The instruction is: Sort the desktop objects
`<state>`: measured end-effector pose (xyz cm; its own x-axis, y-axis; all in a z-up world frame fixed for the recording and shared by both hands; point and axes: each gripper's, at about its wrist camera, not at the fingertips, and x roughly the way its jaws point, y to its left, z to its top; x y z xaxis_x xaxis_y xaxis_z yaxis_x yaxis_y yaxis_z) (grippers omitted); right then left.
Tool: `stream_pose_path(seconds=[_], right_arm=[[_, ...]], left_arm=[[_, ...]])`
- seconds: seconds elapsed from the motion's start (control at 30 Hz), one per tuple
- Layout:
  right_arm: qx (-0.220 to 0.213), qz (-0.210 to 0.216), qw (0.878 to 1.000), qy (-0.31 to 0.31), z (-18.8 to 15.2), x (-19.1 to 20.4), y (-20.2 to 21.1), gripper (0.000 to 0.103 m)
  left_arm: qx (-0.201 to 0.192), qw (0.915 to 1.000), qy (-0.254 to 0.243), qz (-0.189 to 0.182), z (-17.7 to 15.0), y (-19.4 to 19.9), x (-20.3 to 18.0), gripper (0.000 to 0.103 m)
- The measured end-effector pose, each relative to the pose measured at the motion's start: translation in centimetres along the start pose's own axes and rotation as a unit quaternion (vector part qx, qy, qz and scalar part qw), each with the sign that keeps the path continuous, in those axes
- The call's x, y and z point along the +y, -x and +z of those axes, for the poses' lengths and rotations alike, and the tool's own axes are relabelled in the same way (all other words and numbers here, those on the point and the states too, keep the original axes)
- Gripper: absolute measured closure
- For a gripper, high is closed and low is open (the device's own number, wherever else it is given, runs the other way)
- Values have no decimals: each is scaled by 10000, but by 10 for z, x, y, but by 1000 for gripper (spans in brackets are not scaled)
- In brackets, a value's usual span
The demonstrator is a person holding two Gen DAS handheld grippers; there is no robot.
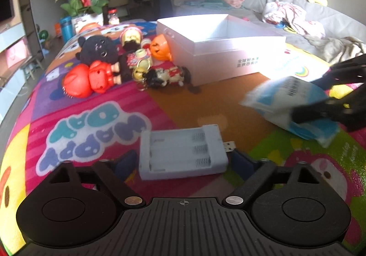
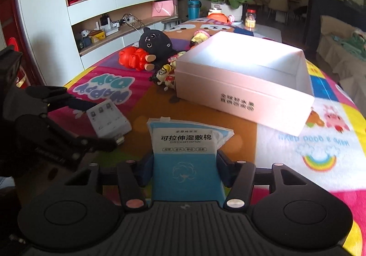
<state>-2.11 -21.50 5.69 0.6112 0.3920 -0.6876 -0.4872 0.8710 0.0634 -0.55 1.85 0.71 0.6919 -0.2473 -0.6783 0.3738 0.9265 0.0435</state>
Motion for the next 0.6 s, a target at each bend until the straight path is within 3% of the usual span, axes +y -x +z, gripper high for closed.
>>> stream_pose_path(seconds=[0.17,0.3,0.43,0.5,0.6], right_arm=[[-334,-32,9993,-187,3,-10,44,50],[-1203,-341,9911,-447,32,-30,86,49],[-1812,-826,9774,-713,59,-50,104,49],[-1971,-896,9733,-761,72,-56,106,49],[-2075,-886,9705,-846,89,-63,101,49]], left_arm=[[-249,9989,-254,-293,16,20,-18,20],[-1076,9906,-811,-244,68,38,-39,20],[-1720,9789,-1103,11,122,21,-56,20],[-1846,9770,-1062,91,146,1,-59,19],[-1573,9843,-794,91,170,-28,-55,7]])
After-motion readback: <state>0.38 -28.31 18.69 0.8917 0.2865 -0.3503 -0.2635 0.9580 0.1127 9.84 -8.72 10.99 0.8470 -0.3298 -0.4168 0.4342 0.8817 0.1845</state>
